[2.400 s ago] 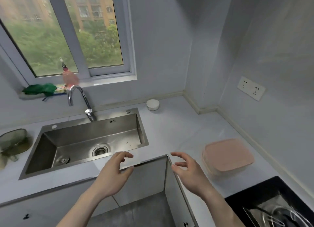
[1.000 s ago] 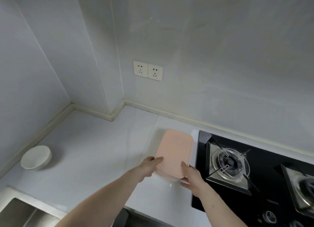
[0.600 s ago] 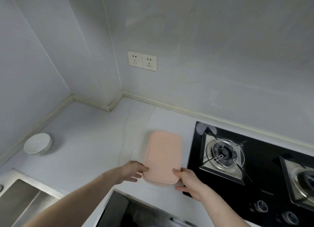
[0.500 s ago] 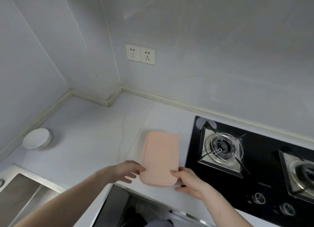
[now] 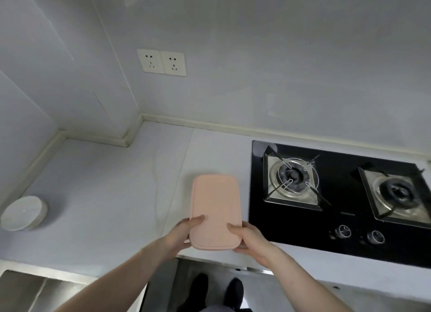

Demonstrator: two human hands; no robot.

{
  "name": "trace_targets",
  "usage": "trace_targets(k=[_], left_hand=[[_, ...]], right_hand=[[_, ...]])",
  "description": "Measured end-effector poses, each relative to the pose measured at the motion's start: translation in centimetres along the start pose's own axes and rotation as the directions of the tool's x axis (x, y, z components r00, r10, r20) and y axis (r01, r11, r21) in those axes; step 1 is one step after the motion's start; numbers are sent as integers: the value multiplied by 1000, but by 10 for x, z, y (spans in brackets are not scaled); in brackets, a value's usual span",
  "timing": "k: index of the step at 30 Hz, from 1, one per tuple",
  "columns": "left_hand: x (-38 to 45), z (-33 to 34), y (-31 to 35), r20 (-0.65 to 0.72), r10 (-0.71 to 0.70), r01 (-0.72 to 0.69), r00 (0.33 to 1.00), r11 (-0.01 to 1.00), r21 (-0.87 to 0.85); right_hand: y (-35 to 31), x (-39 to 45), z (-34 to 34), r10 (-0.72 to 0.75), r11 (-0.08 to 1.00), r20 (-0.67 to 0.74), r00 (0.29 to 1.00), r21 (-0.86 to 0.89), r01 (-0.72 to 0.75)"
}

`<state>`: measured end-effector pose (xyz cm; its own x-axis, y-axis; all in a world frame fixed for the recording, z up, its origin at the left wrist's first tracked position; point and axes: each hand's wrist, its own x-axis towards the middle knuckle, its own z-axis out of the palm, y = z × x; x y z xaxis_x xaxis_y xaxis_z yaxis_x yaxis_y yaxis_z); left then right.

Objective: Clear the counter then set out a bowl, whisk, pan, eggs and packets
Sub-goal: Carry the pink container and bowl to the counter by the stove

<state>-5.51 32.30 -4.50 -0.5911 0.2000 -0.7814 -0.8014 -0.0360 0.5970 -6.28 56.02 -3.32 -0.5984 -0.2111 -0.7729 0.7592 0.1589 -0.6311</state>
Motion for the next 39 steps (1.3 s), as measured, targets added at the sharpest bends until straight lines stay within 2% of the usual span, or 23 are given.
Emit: trace_targets(k=[6, 11, 15, 19, 23, 30, 36, 39], left_hand=[[-5, -19, -26, 101, -1, -5, 995, 998, 67], [0, -32, -41, 145, -65, 52, 987, 995, 90], [2, -25, -34, 56, -38, 35, 998, 997, 62], [-6, -3, -22, 98, -39, 34, 994, 998, 44], [-25, 21, -18, 84, 15, -20, 996, 999, 50], [-67, 136, -12, 64, 167, -175, 984, 973, 148], [-95, 259, -34, 164, 156, -192, 974, 952, 237], [-99, 329, -48, 222, 117, -184, 968, 932, 312]], right_hand=[[32, -30, 10, 81, 996, 43, 996, 40, -83], [55, -36, 22, 86, 981, 5, 996, 171, -86], [51, -27, 23, 44, 976, 14, 999, 212, -46], [42, -18, 26, 43, 972, 48, 998, 227, -53], [35, -36, 4, 18, 977, 51, 999, 210, -29], [63, -120, -75, -93, 970, -13, 996, 226, 94], [112, -197, -158, -112, 977, -126, 986, 166, 132], [143, -241, -208, -115, 975, -231, 966, 161, 154]])
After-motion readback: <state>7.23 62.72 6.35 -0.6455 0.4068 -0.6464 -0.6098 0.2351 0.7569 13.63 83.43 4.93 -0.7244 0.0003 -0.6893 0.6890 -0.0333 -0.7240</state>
